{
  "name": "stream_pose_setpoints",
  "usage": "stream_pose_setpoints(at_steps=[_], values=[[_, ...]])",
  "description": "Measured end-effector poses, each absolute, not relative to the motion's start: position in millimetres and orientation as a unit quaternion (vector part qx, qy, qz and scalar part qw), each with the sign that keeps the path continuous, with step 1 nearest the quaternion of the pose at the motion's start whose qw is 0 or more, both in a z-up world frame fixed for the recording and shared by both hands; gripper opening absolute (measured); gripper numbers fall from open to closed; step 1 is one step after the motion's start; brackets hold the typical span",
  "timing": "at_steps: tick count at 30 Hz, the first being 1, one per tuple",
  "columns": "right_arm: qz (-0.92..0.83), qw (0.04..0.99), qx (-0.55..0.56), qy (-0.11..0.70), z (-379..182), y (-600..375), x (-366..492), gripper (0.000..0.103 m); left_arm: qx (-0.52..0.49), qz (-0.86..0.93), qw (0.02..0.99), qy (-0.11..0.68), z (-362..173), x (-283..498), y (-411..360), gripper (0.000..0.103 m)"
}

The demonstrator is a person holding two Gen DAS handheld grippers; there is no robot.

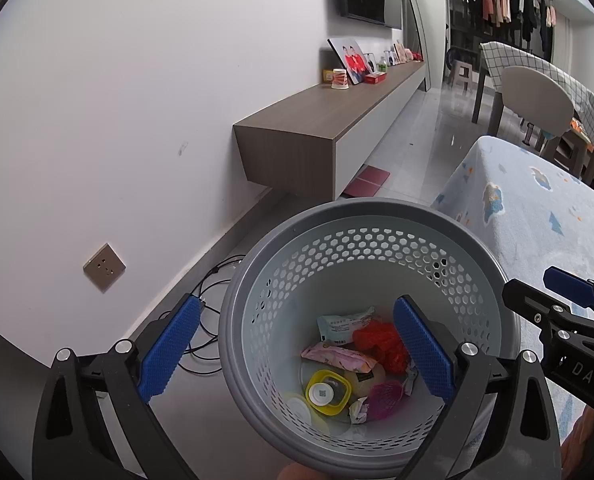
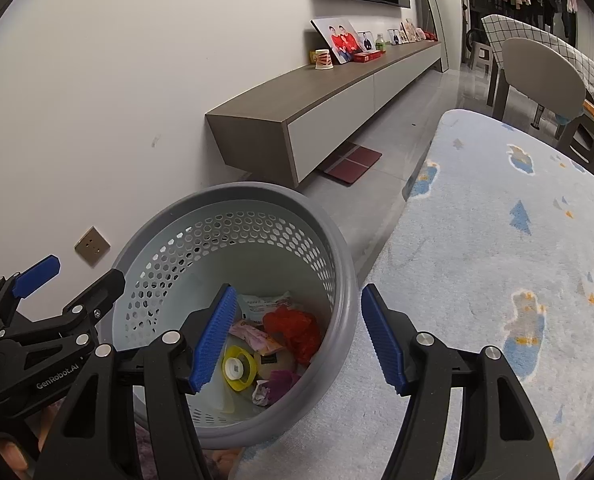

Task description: Collect trash

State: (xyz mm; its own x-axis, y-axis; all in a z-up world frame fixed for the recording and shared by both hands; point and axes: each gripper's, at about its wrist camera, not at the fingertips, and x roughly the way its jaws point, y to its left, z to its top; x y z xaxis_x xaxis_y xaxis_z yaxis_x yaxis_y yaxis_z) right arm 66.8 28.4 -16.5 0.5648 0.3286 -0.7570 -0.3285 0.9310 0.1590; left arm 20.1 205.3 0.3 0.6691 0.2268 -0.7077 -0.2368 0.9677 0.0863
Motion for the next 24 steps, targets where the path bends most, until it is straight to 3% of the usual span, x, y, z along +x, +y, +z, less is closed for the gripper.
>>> stream_pose_setpoints(at_steps=[24], values=[[0.182,0.886,-0.006,0.427,-16.1,26.8,65.7,0.063,-0.005,0.140,0.912,0.386,1.2,19.7,207.0,0.097]])
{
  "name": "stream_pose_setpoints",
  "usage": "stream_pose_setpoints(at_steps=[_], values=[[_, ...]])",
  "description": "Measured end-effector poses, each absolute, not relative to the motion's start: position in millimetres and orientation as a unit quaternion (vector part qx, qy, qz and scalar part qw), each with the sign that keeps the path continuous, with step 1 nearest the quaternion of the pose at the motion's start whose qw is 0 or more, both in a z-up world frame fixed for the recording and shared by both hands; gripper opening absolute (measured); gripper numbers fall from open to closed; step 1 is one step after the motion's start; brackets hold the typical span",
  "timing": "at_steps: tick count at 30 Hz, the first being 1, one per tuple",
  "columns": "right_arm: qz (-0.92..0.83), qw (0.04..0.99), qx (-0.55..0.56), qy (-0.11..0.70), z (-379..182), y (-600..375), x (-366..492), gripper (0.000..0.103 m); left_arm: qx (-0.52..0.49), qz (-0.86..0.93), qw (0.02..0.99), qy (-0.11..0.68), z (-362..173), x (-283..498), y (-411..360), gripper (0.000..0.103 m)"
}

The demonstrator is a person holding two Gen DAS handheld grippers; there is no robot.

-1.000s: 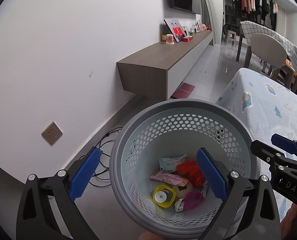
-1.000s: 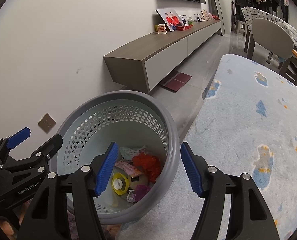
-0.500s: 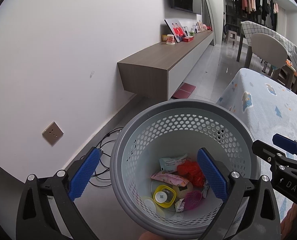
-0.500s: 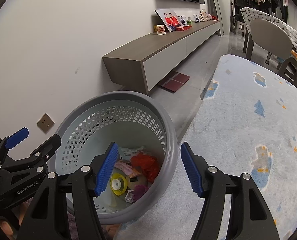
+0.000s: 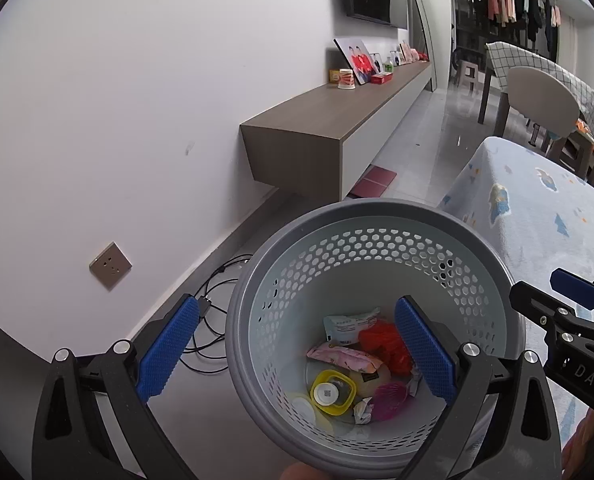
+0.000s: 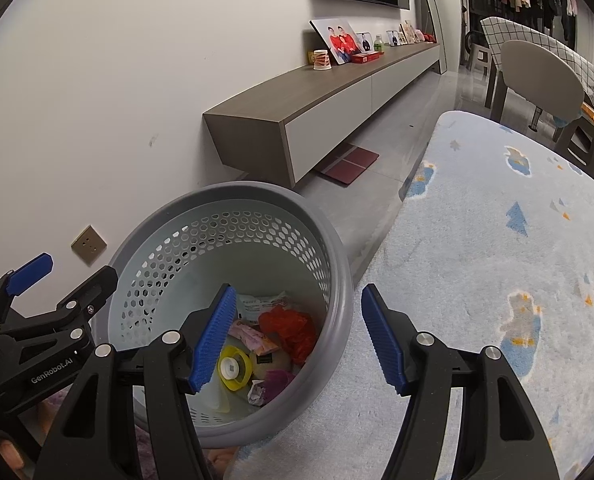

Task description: Collect trash

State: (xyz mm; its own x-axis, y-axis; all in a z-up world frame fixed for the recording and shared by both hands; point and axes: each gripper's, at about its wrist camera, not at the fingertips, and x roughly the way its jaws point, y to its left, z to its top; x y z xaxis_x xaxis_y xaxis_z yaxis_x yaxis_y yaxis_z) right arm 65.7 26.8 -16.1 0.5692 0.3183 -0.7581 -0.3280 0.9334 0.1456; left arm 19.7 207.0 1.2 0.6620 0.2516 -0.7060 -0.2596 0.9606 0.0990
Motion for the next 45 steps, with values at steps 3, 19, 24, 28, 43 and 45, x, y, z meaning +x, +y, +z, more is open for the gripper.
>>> stream_pose_setpoints(at_steps=[3,19,24,28,43,45], values=[[0.182,0.886,-0.007,0.427,-16.5,25.9,66.1,0.063,-0.007,0.142,0.911,0.388,0.8,19.9,207.5,0.097],[0.181,0.887,-0.009,0.426,-16.3,25.3,66.3,0.063,-0.007,0.146,0.910,0.387,0.2,18.8,208.3,0.097],[0.180,0.887,-0.010,0.425,-15.5,24.3,66.4,0.063,-0.006,0.146,0.910,0.388,0.1,18.7,207.3,0.097],[0.180,0.887,-0.011,0.425,-15.2,24.6,66.4,0.063,-0.005,0.146,0.911,0.387,0.7,18.5,206.0,0.097],[0.179,0.887,-0.013,0.425,-15.1,25.2,66.2,0.063,-0.004,0.144,0.912,0.385,1.8,17.7,205.2,0.097],[0.179,0.887,-0.013,0.425,-14.9,24.9,66.1,0.063,-0.003,0.145,0.911,0.385,1.9,17.5,205.0,0.097]])
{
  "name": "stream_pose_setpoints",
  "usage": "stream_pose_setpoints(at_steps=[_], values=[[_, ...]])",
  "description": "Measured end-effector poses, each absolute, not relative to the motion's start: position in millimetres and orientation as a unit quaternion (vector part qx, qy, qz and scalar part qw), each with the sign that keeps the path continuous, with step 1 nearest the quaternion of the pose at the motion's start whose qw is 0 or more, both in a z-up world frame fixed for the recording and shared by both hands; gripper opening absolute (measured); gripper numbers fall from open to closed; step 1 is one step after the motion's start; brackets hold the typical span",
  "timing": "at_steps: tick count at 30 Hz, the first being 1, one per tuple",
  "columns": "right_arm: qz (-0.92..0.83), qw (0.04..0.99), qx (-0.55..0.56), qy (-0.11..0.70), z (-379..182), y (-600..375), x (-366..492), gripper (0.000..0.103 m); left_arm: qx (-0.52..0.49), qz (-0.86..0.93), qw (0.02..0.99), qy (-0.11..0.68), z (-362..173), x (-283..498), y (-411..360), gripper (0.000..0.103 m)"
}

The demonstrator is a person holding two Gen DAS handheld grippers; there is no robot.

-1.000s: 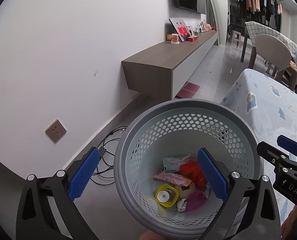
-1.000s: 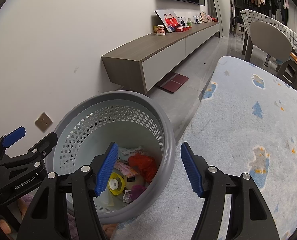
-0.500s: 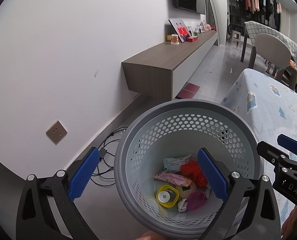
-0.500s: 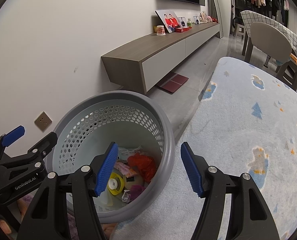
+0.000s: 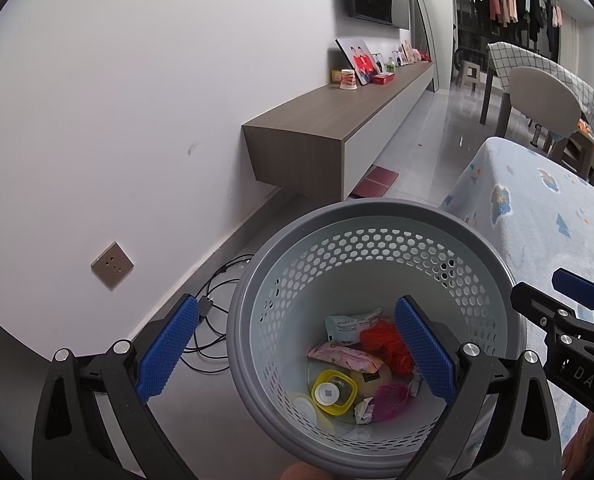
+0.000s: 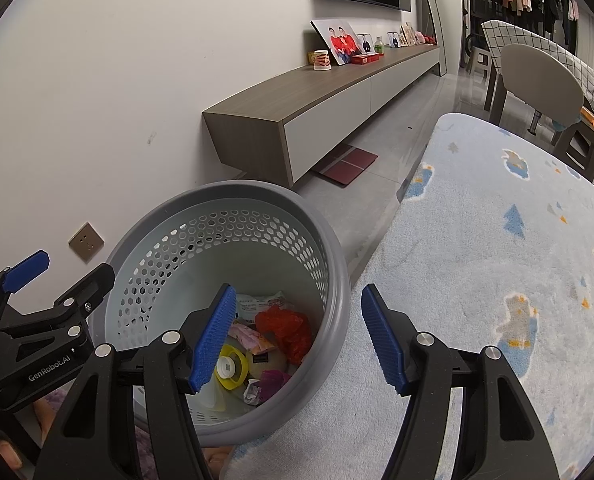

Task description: Collect trash

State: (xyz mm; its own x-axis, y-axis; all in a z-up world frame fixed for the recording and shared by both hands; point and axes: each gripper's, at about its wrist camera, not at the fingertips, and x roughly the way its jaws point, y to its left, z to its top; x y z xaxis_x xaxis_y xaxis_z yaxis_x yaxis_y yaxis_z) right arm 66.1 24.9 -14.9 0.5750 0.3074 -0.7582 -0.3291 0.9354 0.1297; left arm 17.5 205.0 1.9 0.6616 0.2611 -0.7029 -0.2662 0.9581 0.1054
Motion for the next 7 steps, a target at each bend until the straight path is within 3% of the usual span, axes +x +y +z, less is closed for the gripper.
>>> stream_pose_setpoints(at_steps=[7], values=[[0.179,0.887,-0.012,0.425,-15.4,25.0,66.2,0.063,-0.004,0.145,0.912,0.385,2.1,17.8,204.1,0.097]])
